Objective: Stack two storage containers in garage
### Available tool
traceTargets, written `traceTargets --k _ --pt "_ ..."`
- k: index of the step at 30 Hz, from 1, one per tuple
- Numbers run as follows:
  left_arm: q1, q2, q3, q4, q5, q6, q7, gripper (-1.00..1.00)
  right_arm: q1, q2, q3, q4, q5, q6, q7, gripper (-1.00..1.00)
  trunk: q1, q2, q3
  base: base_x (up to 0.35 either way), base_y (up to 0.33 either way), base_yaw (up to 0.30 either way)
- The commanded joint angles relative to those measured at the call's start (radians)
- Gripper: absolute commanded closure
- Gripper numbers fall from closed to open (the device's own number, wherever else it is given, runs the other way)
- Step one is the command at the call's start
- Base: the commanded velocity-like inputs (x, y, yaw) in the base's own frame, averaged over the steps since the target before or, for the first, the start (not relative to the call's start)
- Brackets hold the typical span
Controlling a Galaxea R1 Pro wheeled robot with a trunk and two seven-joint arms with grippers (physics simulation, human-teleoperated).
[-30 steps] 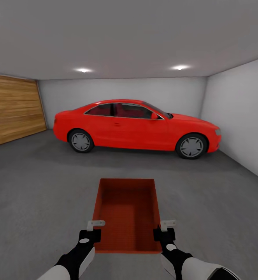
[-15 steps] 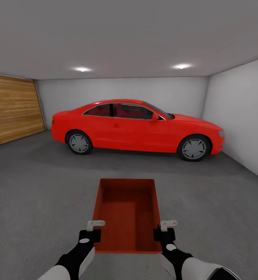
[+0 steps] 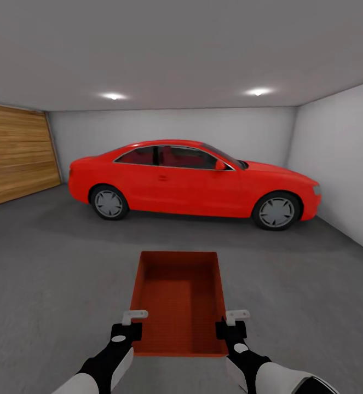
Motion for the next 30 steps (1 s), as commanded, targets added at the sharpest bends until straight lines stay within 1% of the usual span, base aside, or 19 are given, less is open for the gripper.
traceTargets --k 1,6,9,30 --pt "-0.001 0.001 0.005 -0.006 -0.003 0.001 0.009 1.0 -0.001 0.0 -0.057 0.009 -0.027 -0.006 -0.004 1.0 0.001 -0.001 -0.001 0.321 0.0 0.0" --pt "-0.001 0.001 0.005 -0.006 -0.003 0.001 0.009 1.0 -0.001 0.0 -0.057 0.009 -0.027 -0.006 -0.004 1.0 0.001 -0.001 -0.001 0.321 0.0 -0.012" --pt "-0.001 0.001 0.005 -0.006 -0.003 0.001 0.009 1.0 -0.001 0.0 -0.057 0.009 -0.028 -0.006 -0.005 1.0 0.001 -0.001 -0.001 0.321 0.0 -0.156" --pt "-0.001 0.001 0.005 -0.006 -0.003 0.001 0.009 1.0 -0.001 0.0 -0.057 0.009 -0.028 -0.006 -0.004 1.0 0.001 -0.001 0.009 0.321 0.0 -0.267"
